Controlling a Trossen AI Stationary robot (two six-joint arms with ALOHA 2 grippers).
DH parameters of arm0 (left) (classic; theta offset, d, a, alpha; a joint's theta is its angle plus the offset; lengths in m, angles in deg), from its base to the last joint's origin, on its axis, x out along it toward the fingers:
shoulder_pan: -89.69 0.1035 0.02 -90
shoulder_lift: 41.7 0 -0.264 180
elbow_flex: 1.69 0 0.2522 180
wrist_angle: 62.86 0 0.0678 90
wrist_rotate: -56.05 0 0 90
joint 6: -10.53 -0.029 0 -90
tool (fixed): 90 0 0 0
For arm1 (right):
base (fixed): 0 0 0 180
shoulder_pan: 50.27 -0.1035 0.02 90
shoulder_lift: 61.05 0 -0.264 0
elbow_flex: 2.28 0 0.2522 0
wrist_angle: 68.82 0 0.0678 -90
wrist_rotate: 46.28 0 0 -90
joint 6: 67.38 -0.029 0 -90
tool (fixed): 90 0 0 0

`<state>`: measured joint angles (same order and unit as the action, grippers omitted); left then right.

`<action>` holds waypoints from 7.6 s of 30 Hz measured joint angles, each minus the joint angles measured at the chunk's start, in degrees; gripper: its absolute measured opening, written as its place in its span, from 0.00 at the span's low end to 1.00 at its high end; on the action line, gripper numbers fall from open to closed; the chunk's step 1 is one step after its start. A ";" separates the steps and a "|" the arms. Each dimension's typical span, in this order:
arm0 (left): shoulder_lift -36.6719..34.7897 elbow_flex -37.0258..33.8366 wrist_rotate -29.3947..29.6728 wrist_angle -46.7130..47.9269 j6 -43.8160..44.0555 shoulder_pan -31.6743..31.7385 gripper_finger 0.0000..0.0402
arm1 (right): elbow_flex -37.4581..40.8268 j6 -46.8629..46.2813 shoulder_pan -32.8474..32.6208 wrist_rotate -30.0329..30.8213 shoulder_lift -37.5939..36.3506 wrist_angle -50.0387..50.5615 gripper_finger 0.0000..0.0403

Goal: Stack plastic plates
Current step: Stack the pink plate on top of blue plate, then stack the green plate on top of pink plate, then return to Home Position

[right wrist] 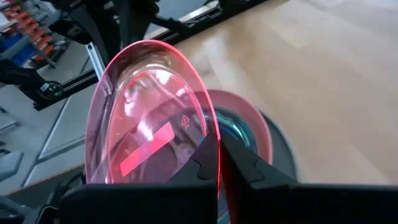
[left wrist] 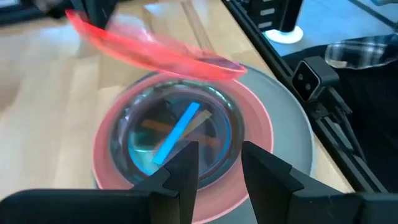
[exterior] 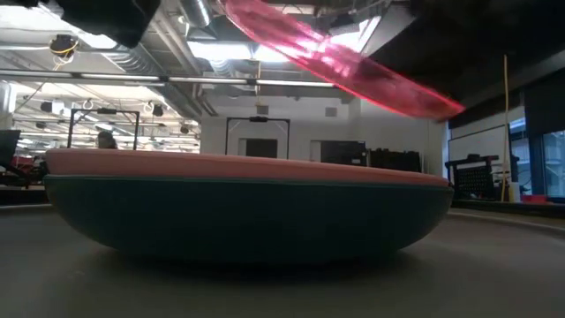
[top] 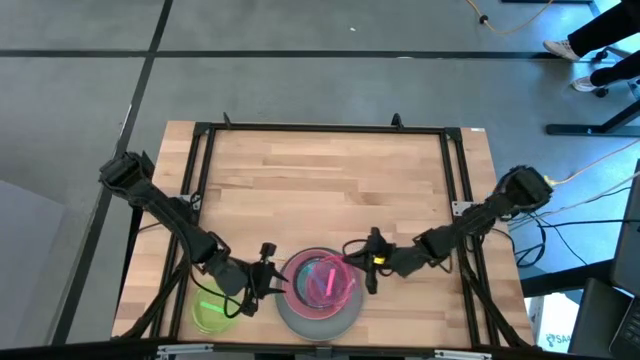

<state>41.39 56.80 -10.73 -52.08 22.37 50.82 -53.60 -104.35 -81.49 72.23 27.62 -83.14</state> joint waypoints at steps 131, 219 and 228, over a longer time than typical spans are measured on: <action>-14.66 -2.69 5.76 24.11 27.92 -3.73 0.00 | 0.00 11.96 3.47 -14.20 8.63 -7.37 0.45; -58.82 -42.02 -3.80 -14.50 -8.07 25.15 0.02 | 28.21 31.27 17.37 -20.78 -52.89 8.21 0.03; -69.22 -44.30 -8.95 -10.58 -7.50 32.05 0.00 | 36.57 31.19 17.37 -24.68 -72.42 8.54 0.01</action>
<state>-27.83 12.50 -19.68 -62.65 14.86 82.87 -17.03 -73.16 -64.12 47.55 -44.80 -74.60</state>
